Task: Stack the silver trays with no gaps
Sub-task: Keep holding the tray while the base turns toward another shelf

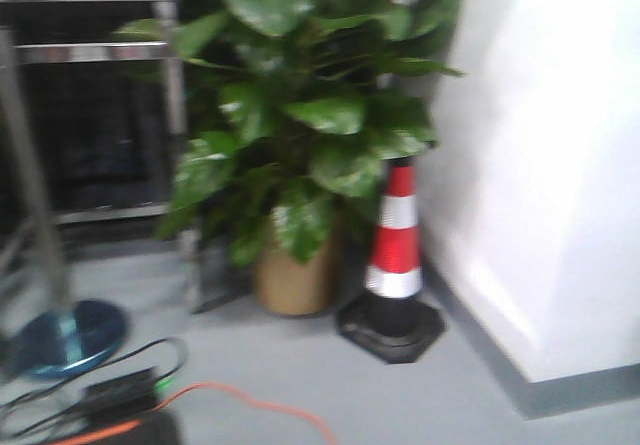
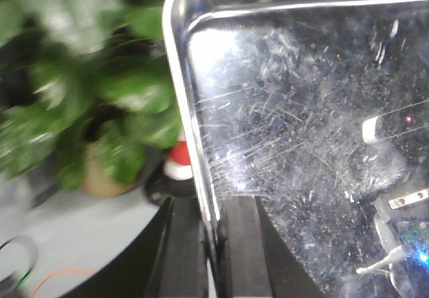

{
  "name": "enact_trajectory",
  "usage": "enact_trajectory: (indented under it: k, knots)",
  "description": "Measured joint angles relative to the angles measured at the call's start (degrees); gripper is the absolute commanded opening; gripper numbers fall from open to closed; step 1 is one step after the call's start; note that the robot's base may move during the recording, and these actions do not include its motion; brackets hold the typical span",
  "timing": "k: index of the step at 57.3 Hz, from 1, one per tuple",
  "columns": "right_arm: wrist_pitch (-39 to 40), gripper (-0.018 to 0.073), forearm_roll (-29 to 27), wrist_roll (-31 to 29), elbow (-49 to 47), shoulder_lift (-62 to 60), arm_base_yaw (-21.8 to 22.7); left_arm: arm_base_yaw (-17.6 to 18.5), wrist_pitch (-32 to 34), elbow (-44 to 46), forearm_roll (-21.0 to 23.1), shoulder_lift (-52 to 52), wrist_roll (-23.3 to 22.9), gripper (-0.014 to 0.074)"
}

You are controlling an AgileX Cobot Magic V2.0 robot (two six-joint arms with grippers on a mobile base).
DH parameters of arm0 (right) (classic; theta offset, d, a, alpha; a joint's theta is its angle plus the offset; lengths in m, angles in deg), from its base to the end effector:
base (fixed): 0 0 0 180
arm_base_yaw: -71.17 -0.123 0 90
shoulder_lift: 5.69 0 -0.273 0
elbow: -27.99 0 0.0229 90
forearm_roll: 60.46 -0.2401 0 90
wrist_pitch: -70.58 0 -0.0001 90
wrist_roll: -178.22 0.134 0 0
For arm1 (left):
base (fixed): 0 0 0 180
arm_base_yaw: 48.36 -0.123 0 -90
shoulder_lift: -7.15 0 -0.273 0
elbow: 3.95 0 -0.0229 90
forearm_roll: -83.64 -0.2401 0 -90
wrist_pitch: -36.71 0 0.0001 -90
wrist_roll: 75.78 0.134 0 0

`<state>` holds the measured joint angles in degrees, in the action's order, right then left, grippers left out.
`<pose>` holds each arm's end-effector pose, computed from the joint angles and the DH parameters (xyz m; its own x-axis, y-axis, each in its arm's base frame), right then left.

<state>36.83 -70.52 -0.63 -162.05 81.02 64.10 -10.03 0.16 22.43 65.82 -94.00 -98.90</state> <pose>0.3338 0.0545 0.4275 -0.3702 0.1203 -0.9211 -0.1538 0.9700 0.1885 0.3307 -0.2303 0.4309 -0.3365 0.0777 -0.9385 0.4298 0.8994 -0.0796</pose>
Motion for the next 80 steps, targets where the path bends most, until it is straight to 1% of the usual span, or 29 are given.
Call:
enact_trajectory:
  k: [80]
  knots:
    - [0.1, -0.0079, 0.0, 0.0, 0.0, 0.0, 0.0, 0.0, 0.0, 0.0, 0.0, 0.0, 0.0, -0.0007]
